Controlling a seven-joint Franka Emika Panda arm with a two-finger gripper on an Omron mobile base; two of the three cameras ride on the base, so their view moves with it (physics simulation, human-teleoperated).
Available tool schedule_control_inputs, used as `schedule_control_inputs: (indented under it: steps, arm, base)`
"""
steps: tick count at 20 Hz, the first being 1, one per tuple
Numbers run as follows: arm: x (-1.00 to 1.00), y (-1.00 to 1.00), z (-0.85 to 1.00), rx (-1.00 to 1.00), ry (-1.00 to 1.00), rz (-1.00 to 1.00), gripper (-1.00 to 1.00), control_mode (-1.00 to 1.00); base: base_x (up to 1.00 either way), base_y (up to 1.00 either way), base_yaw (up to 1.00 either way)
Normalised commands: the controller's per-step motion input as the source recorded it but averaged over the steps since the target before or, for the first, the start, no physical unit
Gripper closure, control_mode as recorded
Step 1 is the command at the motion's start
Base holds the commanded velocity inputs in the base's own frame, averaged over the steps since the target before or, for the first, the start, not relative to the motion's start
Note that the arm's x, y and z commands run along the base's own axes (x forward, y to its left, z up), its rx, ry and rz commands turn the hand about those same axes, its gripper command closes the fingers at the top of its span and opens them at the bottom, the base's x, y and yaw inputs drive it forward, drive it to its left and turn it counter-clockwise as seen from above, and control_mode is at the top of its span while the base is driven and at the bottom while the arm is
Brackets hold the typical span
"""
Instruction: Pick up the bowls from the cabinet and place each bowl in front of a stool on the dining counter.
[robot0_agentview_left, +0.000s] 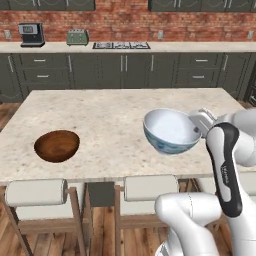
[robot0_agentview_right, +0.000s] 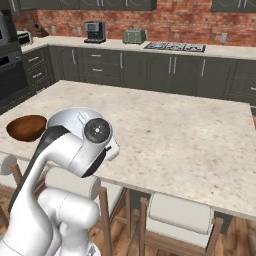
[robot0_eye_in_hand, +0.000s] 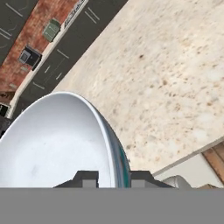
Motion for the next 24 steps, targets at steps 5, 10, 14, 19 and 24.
schedule_control_inputs:
  steps: [5, 10, 14, 19, 24]
  arm:
    - [0.29, 0.0, -0.06, -0.04, 0.02, 0.0, 1.0, -1.0]
    - [0.12, 0.0, -0.24, -0.17, 0.0, -0.03, 1.0, -1.0]
    - [0.14, 0.0, -0.23, -0.13, 0.0, -0.02, 1.0, -1.0]
    - [0.31, 0.0, -0.2, 0.0, 0.0, 0.0, 1.0, -1.0]
    - [0.4, 0.0, -0.24, 0.0, 0.0, 0.0, 1.0, -1.0]
  base:
    - [0.0, 0.0, 0.0]
    - [0.0, 0.0, 0.0]
    - [0.0, 0.0, 0.0]
    - [0.0, 0.0, 0.0]
    - [0.0, 0.0, 0.0]
